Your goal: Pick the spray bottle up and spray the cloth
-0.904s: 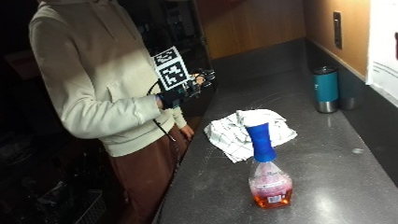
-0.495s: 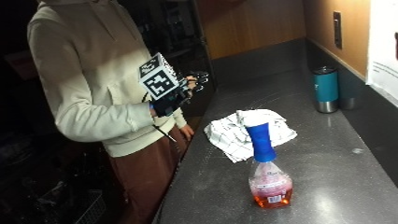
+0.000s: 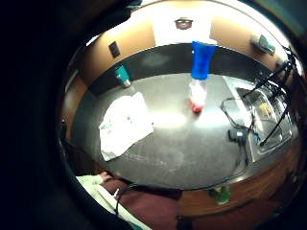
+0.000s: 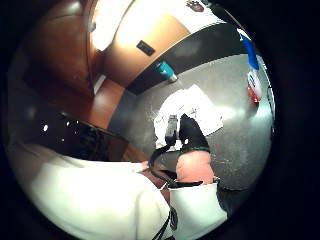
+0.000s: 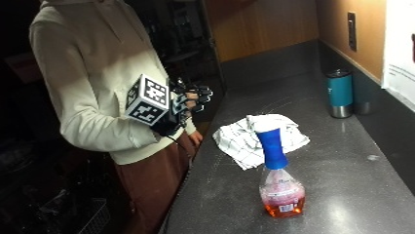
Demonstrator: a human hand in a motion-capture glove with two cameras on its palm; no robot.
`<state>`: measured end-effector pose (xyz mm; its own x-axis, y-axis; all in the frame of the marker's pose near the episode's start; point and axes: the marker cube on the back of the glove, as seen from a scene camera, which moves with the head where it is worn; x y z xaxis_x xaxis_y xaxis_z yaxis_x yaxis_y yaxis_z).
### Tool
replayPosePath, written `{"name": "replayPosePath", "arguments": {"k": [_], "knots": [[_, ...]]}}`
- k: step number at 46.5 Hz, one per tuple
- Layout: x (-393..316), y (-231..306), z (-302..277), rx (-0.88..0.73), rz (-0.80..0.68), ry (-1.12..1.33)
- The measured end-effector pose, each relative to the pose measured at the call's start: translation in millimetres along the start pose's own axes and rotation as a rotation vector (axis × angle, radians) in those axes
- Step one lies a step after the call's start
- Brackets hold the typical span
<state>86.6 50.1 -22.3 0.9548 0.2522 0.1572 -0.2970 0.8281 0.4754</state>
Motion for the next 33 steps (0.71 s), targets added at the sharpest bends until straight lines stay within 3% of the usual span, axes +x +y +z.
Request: {"name": "replayPosePath", "arguments": {"k": [16, 33], "knots": [[30, -4, -6, 0.201, 0.149, -0.119], [65, -9, 20, 0.242, 0.334, -0.189]]}}
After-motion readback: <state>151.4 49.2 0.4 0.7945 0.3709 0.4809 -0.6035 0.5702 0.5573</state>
